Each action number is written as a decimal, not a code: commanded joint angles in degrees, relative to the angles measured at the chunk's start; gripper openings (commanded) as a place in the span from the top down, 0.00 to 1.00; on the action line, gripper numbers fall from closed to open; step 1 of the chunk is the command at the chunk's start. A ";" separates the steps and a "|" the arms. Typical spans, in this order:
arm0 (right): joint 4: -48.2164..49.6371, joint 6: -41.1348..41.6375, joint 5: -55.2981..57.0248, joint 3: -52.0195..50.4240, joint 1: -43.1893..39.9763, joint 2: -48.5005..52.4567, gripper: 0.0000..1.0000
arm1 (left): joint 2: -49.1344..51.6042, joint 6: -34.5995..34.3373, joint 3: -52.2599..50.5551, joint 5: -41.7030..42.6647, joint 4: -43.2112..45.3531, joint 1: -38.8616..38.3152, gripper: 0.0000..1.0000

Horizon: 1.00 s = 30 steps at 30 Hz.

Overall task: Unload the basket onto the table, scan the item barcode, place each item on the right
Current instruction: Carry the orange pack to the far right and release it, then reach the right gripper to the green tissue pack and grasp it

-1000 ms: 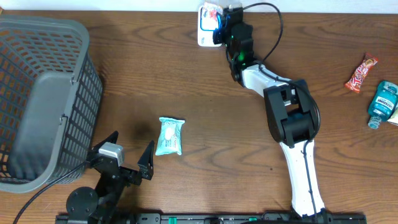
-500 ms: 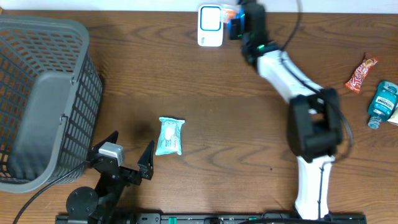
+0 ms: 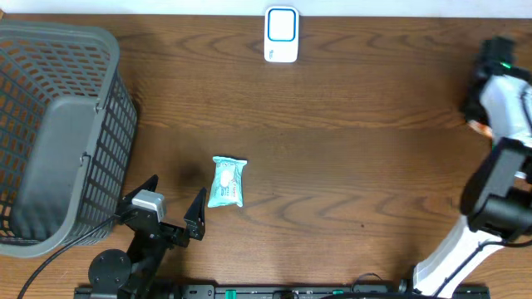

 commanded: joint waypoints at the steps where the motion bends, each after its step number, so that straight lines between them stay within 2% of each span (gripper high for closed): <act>1: 2.97 2.75 -4.63 -4.11 -6.27 0.17 0.90 | -0.13 -0.72 -0.04 0.72 0.09 -0.22 0.02; 2: 2.99 2.58 -10.32 -4.20 -8.20 0.17 0.80 | -0.13 -0.72 -0.04 0.72 0.09 -0.22 0.02; 3: 2.95 1.51 -18.03 -3.96 -9.68 -0.07 0.51 | -0.13 -0.72 -0.04 0.72 0.09 -0.22 0.02; 4: 2.93 0.04 -24.85 -3.34 -10.64 -0.55 0.05 | -0.13 -0.72 -0.04 0.72 0.09 -0.22 0.02; 5: 2.84 -0.63 -28.72 -2.75 -11.06 -1.09 0.01 | -0.13 -0.72 -0.04 0.72 0.09 -0.22 0.02; 11: 2.71 -0.52 -33.40 -0.68 -8.33 -11.17 0.01 | -0.13 -0.72 -0.04 0.72 0.09 -0.22 0.02; 16: 2.93 6.27 -44.22 -0.68 0.26 -20.92 0.01 | -0.13 -0.72 -0.04 0.72 0.09 -0.22 0.02; 22: 1.64 5.53 -63.30 -1.92 14.99 -19.98 0.01 | -0.13 -0.72 -0.04 0.72 0.09 -0.22 0.02; 26: 1.55 -2.51 -65.13 -4.87 28.52 -16.96 0.01 | -0.13 -0.72 -0.04 0.72 0.09 -0.22 0.02; 30: 6.64 -4.68 -65.11 -8.13 40.52 -11.96 0.01 | -0.13 -0.72 -0.04 0.72 0.09 -0.22 0.02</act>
